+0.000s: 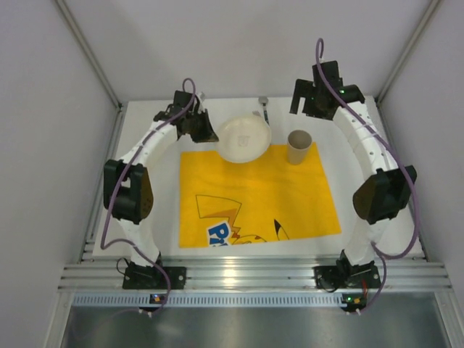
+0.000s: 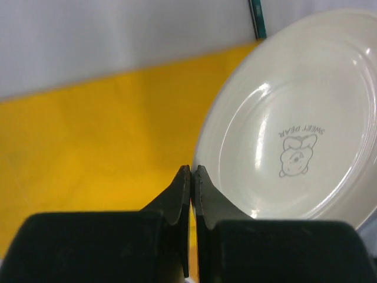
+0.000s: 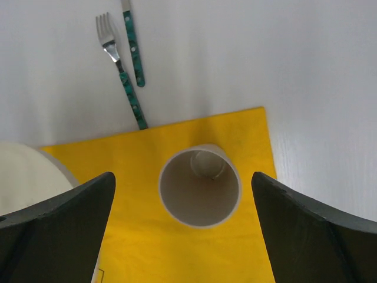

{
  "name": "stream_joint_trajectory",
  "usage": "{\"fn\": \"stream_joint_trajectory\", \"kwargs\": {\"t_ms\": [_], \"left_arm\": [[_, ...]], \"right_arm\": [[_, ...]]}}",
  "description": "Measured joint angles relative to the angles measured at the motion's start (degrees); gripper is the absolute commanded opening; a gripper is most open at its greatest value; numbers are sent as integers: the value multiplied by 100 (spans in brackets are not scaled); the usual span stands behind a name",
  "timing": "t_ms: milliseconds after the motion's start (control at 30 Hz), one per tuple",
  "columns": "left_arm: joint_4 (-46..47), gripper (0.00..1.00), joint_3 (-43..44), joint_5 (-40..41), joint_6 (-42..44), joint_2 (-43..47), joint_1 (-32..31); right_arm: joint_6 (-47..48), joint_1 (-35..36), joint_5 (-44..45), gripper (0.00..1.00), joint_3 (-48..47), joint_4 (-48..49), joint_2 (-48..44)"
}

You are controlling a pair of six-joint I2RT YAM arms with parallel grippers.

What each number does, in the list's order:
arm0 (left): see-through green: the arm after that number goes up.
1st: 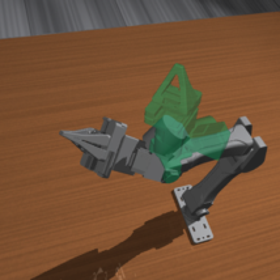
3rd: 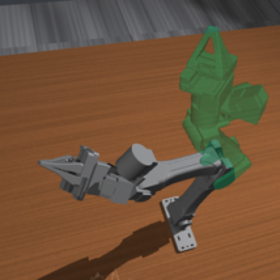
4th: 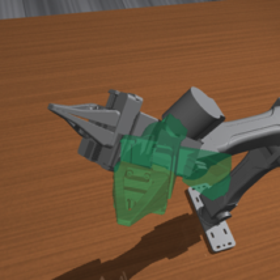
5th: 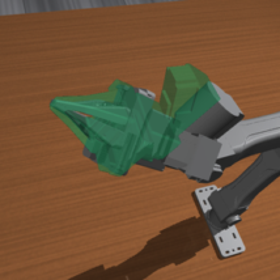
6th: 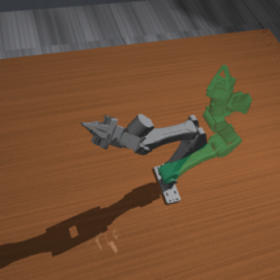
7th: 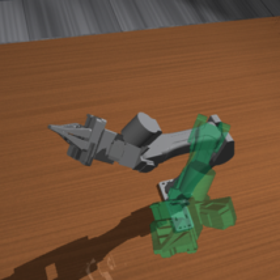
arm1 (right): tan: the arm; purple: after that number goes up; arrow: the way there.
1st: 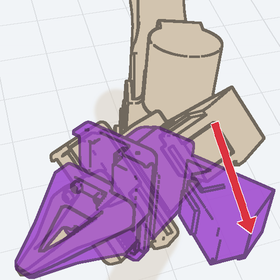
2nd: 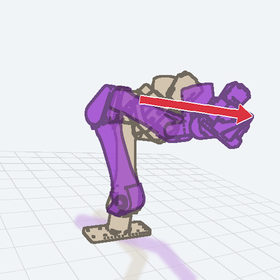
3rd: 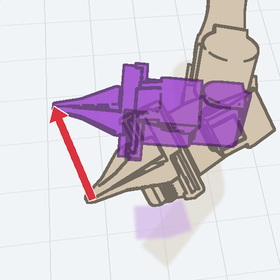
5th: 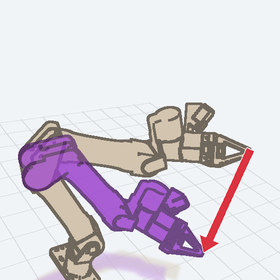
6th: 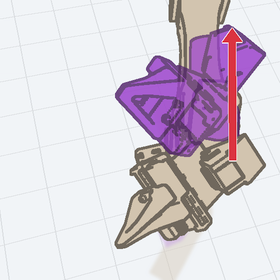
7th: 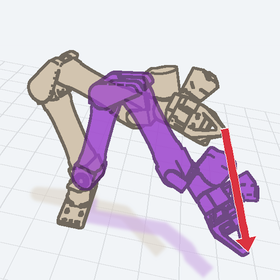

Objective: Set the dinner table for one person

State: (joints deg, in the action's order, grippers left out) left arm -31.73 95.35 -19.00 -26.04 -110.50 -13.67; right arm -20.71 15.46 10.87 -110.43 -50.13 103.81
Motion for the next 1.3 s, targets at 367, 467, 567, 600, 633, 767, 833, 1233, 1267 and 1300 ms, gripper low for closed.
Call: {"fn": "stream_joint_trajectory", "kwargs": {"t_ms": [367,467,567,600,633,767,833,1233,1267,1300], "left_arm": [[-232,0,-2791,-35,26,876,-1526],[-203,16,-2918,87,-55,876,-1488],[-105,94,-2916,173,-85,879,-1478],[-92,98,-2916,201,-136,885,-1478],[-94,98,-2916,232,-184,903,-1478],[-111,98,-2920,376,-234,1110,-1478],[-138,98,-2922,426,-234,1259,-1478],[-380,98,-3093,699,-146,1711,-1478],[-415,98,-3106,715,-140,1711,-1475],[-448,98,-3115,734,-125,1711,-1467]], "right_arm": [[-142,28,-1421,100,-1628,219,2323],[-203,79,-1604,100,-1950,387,2793],[-238,219,-1711,100,-2109,570,3182],[-243,280,-1727,100,-2129,597,3287],[-245,352,-1744,100,-2133,614,3381],[-243,660,-1720,100,-2190,603,3779],[-227,758,-1637,100,-2280,595,3956],[92,837,-525,52,-2662,553,4402],[131,839,-452,49,-2662,531,4424],[146,839,-372,40,-2662,529,4433]]}}
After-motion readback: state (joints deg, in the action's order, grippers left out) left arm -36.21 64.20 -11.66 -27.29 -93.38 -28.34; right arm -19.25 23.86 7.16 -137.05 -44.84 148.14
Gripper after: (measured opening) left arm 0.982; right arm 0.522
